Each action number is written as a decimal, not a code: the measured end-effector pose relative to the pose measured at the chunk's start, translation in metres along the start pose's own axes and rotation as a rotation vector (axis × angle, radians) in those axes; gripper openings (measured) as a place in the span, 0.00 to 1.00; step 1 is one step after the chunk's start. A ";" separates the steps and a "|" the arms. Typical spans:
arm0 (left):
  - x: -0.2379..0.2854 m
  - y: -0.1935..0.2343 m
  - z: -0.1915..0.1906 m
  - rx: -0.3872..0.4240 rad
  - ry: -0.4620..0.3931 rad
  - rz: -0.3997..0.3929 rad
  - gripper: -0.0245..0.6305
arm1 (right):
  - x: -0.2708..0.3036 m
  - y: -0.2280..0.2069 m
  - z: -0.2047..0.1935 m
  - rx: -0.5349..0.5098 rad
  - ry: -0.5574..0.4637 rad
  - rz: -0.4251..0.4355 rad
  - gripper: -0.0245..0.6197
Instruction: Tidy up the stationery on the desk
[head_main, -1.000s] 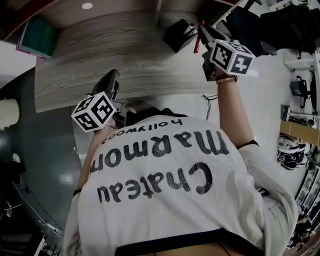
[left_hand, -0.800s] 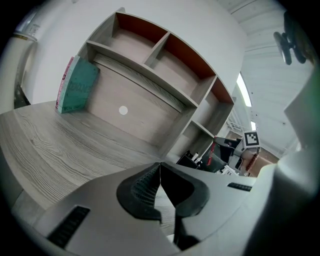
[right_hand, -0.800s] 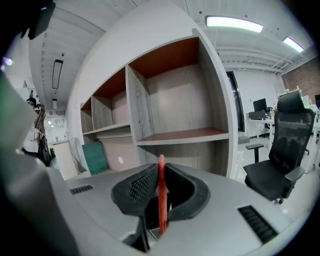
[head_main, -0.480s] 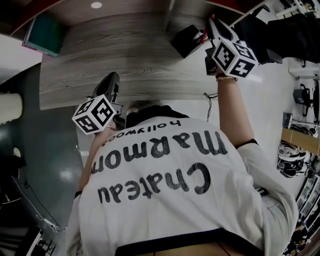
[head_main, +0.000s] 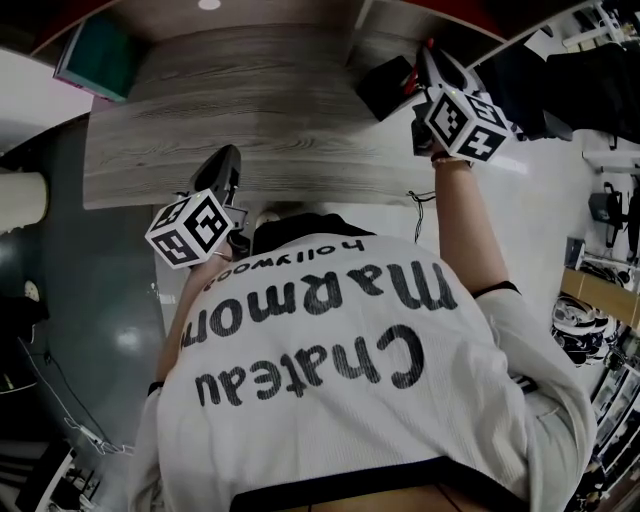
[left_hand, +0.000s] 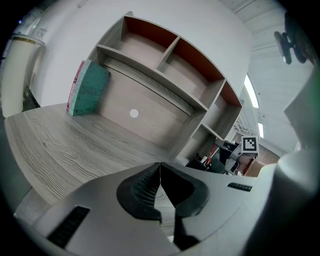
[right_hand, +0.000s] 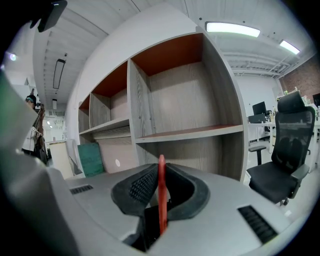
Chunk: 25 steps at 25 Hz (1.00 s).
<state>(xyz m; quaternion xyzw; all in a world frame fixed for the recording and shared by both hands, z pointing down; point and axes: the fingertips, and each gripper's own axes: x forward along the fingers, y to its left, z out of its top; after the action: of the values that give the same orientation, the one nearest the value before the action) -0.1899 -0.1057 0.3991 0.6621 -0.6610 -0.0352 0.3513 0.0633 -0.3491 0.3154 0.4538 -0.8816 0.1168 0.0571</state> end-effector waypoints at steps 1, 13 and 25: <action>0.000 0.000 0.000 0.000 0.000 0.000 0.06 | 0.000 0.000 -0.003 0.000 0.006 0.000 0.13; 0.002 -0.004 0.000 0.004 0.002 -0.005 0.06 | -0.005 0.000 -0.011 -0.010 0.010 0.000 0.13; -0.003 -0.008 -0.006 0.003 -0.003 -0.005 0.06 | -0.017 0.007 -0.020 -0.027 0.010 0.011 0.13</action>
<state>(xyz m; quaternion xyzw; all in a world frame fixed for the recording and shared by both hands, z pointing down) -0.1804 -0.1019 0.3982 0.6642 -0.6600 -0.0357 0.3492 0.0673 -0.3270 0.3297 0.4476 -0.8852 0.1077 0.0670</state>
